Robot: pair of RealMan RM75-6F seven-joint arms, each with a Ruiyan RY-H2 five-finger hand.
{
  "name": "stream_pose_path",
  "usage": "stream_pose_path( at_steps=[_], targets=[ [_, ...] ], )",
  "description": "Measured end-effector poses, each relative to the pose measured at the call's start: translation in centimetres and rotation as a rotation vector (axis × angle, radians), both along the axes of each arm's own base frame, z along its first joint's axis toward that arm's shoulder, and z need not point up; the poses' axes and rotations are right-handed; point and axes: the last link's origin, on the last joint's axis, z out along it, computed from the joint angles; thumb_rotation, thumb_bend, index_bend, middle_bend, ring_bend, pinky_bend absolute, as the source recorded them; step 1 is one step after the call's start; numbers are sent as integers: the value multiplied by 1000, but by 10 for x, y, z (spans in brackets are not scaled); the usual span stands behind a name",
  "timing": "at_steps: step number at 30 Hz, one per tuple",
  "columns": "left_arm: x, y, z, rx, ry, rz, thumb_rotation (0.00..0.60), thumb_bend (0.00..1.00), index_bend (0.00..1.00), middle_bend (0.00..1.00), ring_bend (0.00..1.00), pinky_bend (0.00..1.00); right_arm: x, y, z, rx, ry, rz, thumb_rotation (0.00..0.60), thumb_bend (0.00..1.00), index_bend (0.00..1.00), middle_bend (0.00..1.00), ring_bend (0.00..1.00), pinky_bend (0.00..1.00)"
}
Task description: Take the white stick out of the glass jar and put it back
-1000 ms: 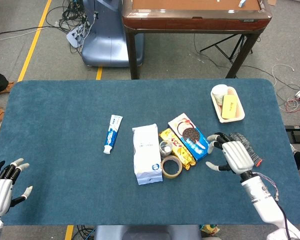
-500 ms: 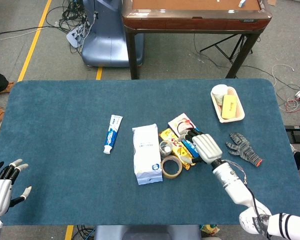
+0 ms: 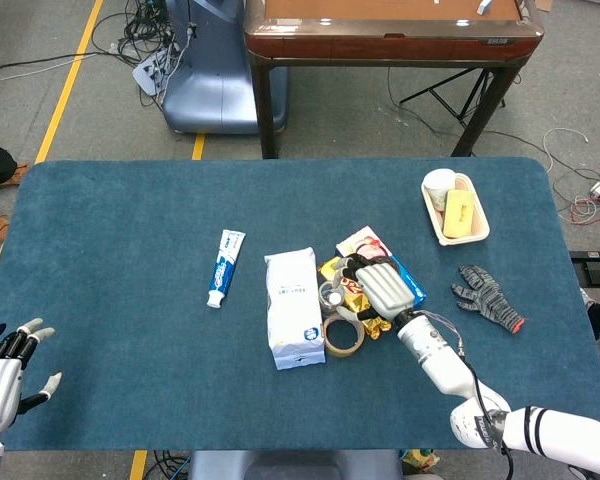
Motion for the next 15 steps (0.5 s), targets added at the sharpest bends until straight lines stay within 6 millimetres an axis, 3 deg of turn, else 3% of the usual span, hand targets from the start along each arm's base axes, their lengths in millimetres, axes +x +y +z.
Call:
stream_pose_path(
  at_steps=[15],
  targets=[
    [-3, -1, 1, 2, -1, 8, 600, 272, 252, 169, 211, 47, 4, -3, -13, 16, 4, 2, 600, 394, 459, 258, 153, 272]
  ],
)
